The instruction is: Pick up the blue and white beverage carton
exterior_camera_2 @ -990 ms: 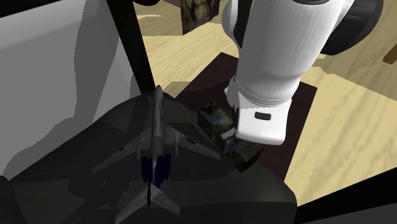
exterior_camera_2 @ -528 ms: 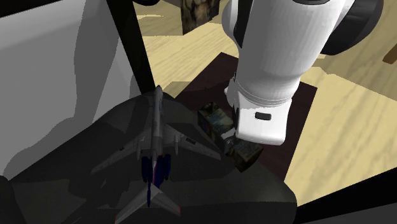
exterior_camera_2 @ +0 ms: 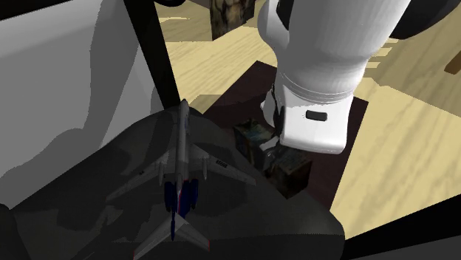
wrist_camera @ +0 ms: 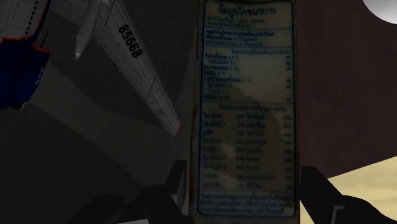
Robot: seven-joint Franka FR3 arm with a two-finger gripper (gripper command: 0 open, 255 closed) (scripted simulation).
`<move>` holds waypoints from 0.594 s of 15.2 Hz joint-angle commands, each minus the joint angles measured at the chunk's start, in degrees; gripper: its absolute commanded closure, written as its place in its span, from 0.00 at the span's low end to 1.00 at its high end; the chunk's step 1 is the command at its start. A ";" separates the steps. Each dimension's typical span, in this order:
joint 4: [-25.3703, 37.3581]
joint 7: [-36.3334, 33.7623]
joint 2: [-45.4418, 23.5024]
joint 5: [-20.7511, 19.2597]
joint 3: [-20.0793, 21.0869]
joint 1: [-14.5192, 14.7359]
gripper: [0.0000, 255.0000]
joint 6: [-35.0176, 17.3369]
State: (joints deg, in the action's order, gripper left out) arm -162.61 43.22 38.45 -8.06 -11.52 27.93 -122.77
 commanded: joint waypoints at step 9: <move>4.57 0.21 3.56 0.58 0.74 0.03 1.00 8.09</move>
